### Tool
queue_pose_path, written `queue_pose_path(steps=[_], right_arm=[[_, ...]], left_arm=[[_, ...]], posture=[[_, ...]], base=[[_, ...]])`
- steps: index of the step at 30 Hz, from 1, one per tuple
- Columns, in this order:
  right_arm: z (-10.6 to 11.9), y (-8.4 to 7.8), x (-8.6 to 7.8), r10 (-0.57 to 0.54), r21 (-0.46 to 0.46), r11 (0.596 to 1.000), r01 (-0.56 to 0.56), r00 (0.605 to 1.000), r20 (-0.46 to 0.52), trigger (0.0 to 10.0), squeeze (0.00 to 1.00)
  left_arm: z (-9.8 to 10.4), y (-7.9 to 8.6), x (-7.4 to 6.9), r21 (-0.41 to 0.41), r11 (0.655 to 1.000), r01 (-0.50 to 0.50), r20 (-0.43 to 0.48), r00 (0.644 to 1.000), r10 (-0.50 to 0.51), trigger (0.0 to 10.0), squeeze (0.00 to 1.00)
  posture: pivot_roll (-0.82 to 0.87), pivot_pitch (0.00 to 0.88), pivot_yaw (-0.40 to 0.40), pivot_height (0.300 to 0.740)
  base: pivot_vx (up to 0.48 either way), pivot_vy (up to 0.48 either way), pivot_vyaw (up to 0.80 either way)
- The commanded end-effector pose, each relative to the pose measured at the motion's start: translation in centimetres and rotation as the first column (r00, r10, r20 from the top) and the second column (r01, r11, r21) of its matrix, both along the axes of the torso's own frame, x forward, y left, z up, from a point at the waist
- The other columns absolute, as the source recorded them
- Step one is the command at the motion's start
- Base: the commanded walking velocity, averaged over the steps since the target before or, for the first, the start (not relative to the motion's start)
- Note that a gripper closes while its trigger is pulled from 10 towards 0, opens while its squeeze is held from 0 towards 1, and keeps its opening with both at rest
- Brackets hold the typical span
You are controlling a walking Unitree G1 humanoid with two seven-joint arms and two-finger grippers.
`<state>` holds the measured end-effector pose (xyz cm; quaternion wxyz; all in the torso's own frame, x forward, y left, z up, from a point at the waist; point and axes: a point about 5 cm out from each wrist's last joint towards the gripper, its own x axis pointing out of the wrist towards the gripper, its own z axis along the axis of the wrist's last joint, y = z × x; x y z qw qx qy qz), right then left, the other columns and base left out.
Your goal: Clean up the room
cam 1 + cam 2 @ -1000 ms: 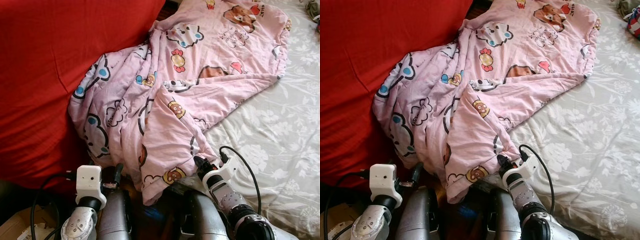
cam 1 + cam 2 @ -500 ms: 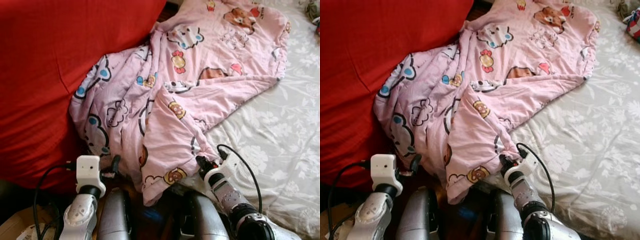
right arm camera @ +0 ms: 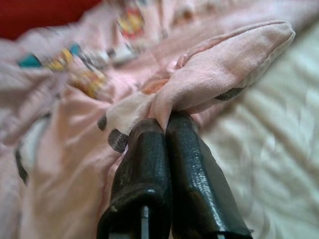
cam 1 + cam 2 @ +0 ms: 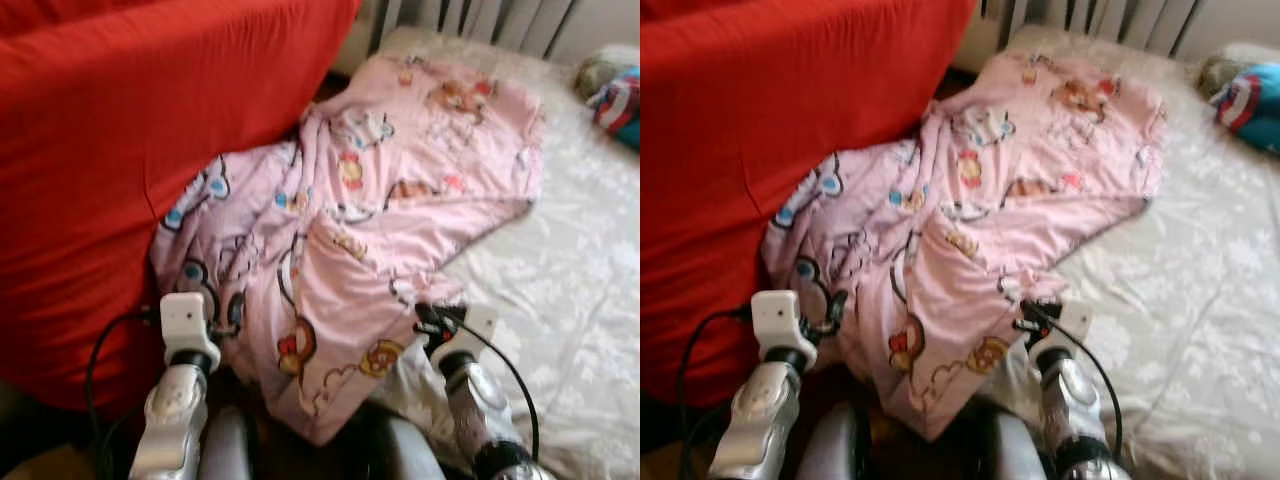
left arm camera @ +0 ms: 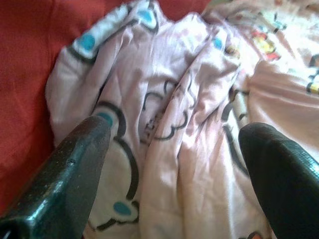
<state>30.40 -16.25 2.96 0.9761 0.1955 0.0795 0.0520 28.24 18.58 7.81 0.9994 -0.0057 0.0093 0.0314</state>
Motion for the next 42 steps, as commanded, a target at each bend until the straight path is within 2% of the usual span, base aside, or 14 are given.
queue_pose_path(steps=[1, 8, 13, 14, 17, 18, 21, 22, 27, 29, 31, 35, 39, 42], right_arm=[[0.0, -0.4, -0.2, -0.016, -0.032, 0.999, 0.016, 1.0, 0.01, 10.0, 0.0], [0.5, 0.6, 0.2, 0.005, -0.056, 0.998, -0.004, 0.999, 0.032, 10.0, 0.0], [0.7, 0.9, 0.3, 0.019, -0.079, 0.997, -0.015, 0.999, 0.046, 10.0, 0.0], [0.7, 0.9, 0.3, 0.019, -0.079, 0.997, -0.015, 0.999, 0.046, 10.0, 0.0], [0.6, 0.8, 0.3, -0.021, -0.038, 0.999, 0.022, 0.999, 0.032, 10.0, 0.0], [0.8, 0.8, 0.4, -0.045, -0.006, 0.999, 0.045, 0.998, 0.043, 10.0, 0.0], [1.0, 1.3, 0.5, -0.018, -0.035, 0.999, 0.02, 0.998, 0.061, 10.0, 0.0], [1.0, 1.3, 0.5, -0.018, -0.035, 0.999, 0.02, 0.998, 0.061, 10.0, 0.0], [1.0, 1.8, 0.5, 0.003, -0.046, 0.999, 0.0, 0.998, 0.062, 10.0, 0.0], [1.0, 2.1, 0.5, 0.004, -0.048, 0.999, -0.001, 0.998, 0.056, 10.0, 0.0], [0.9, 2.2, 0.5, 0.008, -0.056, 0.998, -0.005, 0.998, 0.055, 10.0, 0.0], [1.1, 2.2, 0.6, 0.011, -0.072, 0.997, -0.006, 0.998, 0.06, 10.0, 0.0], [1.1, 2.3, 0.7, 0.017, -0.086, 0.996, -0.012, 0.998, 0.056, 10.0, 0.0], [1.0, 2.7, 0.6, 0.038, -0.109, 0.994, -0.032, 0.998, 0.054, 10.0, 0.0]], left_arm=[[-0.5, -0.2, 0.1, -0.008, 1.0, 0.002, -0.009, 1.0, -0.002, 10.0, 0.0], [-2.1, -0.1, 0.4, -0.017, 1.0, -0.01, -0.067, 0.998, 0.008, 10.0, 0.0], [-4.7, 1.2, 0.0, -0.029, 0.998, -0.05, -0.195, 0.98, 0.043, 10.0, 0.0], [-4.7, 1.2, 0.0, -0.029, 0.998, -0.05, -0.195, 0.98, 0.043, 10.0, 0.0], [-5.8, 1.3, -0.2, -0.004, 0.999, -0.043, -0.245, 0.969, 0.041, 10.0, 0.0], [-6.9, 1.1, -0.6, 0.017, 1.0, -0.02, -0.306, 0.952, 0.024, 10.0, 0.0], [-8.9, 1.2, -1.5, 0.046, 0.999, 0.008, -0.419, 0.908, 0.012, 10.0, 0.0], [-8.9, 1.2, -1.5, 0.046, 0.999, 0.008, -0.419, 0.908, 0.012, 10.0, 0.0], [-10.8, 1.9, -3.0, 0.049, 0.999, -0.004, -0.532, 0.846, 0.029, 10.0, 0.0], [-11.7, 2.0, -3.8, 0.076, 0.997, 0.033, -0.596, 0.803, 0.019, 10.0, 0.0], [-12.2, 2.0, -4.3, 0.093, 0.994, 0.052, -0.624, 0.781, 0.017, 10.0, 0.0], [-12.7, 2.8, -5.1, 0.092, 0.996, -0.007, -0.651, 0.756, 0.066, 10.0, 0.0], [-13.1, 3.3, -5.7, 0.099, 0.995, -0.014, -0.667, 0.741, 0.077, 10.0, 0.0], [-13.6, 3.5, -6.6, 0.11, 0.994, -0.014, -0.693, 0.716, 0.087, 10.0, 0.0]], posture=[[-0.02, 0.012, -0.083, 0.644], [-0.02, 0.0, -0.078, 0.684], [-0.01, 0.0, -0.07, 0.724], [-0.01, 0.0, -0.07, 0.724], [0.0, 0.0, -0.07, 0.739], [-0.01, 0.0, -0.066, 0.74], [-0.02, 0.0, -0.056, 0.74], [-0.02, 0.0, -0.056, 0.74], [-0.02, 0.0, -0.054, 0.74], [-0.02, 0.0, -0.051, 0.74], [-0.02, 0.002, -0.048, 0.74], [-0.02, 0.017, -0.044, 0.74], [-0.01, 0.034, -0.046, 0.74], [-0.01, 0.048, -0.048, 0.74]], base=[[0.0, 0.0, 0.0], [0.0, 0.0, 0.0], [0.0, 0.0, 0.0], [0.0, 0.0, 0.0], [0.0, 0.0, 0.0], [0.0, 0.0, 0.0], [0.0, 0.0, 0.0], [0.0, 0.0, 0.0], [0.0, 0.0, 0.0], [0.0, 0.0, 0.0], [0.0, 0.0, 0.0], [0.0, 0.0, 0.0], [0.0, 0.0, 0.0], [0.0, 0.0, 0.0]])
